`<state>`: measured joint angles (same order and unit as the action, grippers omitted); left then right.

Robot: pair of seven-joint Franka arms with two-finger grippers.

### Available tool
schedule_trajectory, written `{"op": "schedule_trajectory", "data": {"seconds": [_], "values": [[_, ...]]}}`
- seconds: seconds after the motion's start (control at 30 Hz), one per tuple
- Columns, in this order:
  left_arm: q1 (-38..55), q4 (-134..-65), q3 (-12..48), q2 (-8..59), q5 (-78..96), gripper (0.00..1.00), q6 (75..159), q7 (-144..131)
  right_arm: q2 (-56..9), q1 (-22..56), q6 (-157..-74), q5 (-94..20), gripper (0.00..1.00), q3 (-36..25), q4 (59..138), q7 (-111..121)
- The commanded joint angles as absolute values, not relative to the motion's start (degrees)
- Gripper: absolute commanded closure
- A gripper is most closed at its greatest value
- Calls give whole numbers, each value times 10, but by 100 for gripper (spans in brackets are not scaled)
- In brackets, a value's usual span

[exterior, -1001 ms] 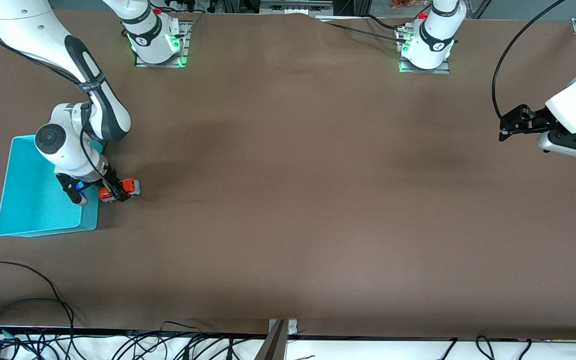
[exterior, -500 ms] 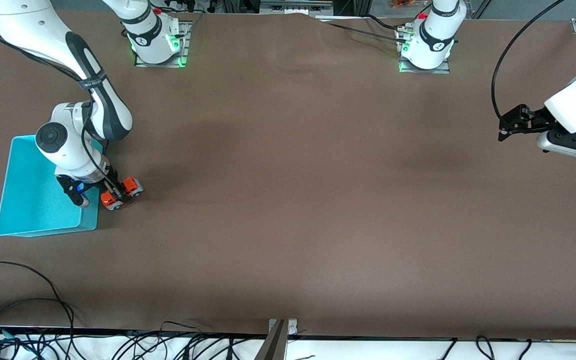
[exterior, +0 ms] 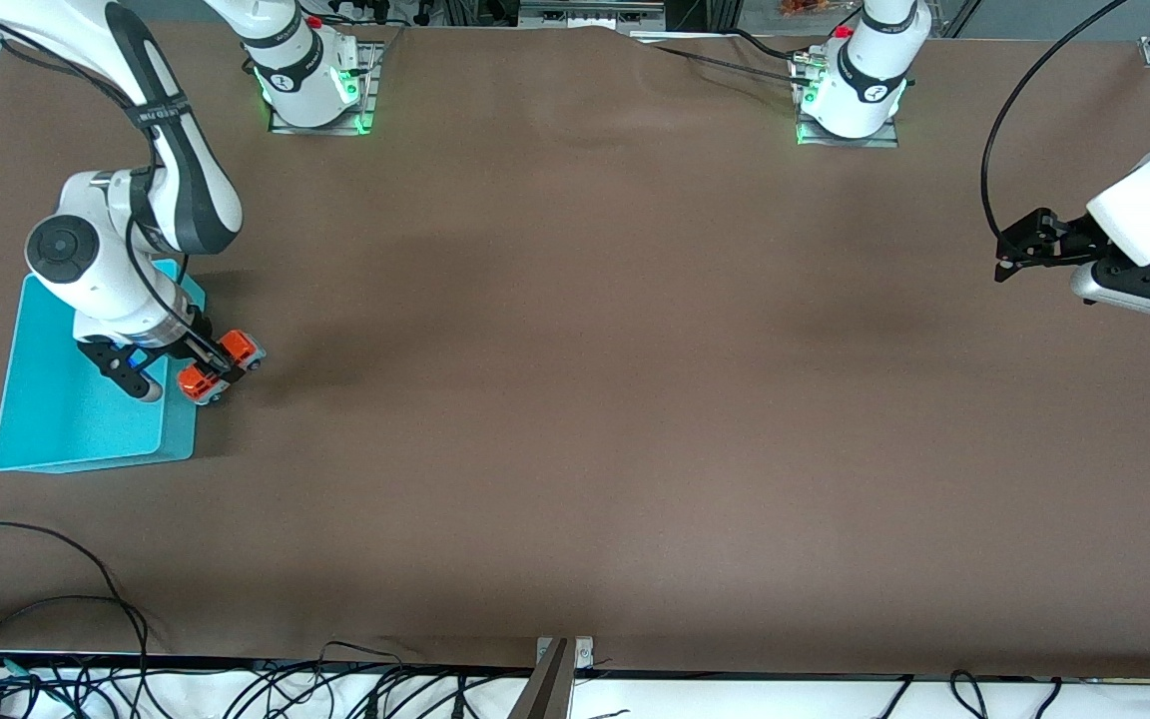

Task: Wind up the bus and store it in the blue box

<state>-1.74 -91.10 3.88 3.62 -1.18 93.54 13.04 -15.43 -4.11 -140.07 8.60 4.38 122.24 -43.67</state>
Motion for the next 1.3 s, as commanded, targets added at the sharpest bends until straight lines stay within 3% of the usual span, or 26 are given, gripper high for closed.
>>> {"op": "schedule_trajectory", "data": {"seconds": [0.0, 0.37, 0.67, 1.27], "values": [[-15, -889, 39, 47, -28, 0, 920, 127, -119, -47, -1343, 91, 100, 51, 1216, -389], [-13, -884, 38, 47, -28, 0, 919, 127, -84, -47, -1221, 9, 100, 49, 1163, -235], [-14, -881, 39, 48, -27, 0, 916, 127, -81, -47, -1101, 4, 100, 39, 1091, -171], [-13, -878, 38, 52, -28, 0, 915, 127, -76, -47, -999, -22, 100, -11, 1024, -55]]}}
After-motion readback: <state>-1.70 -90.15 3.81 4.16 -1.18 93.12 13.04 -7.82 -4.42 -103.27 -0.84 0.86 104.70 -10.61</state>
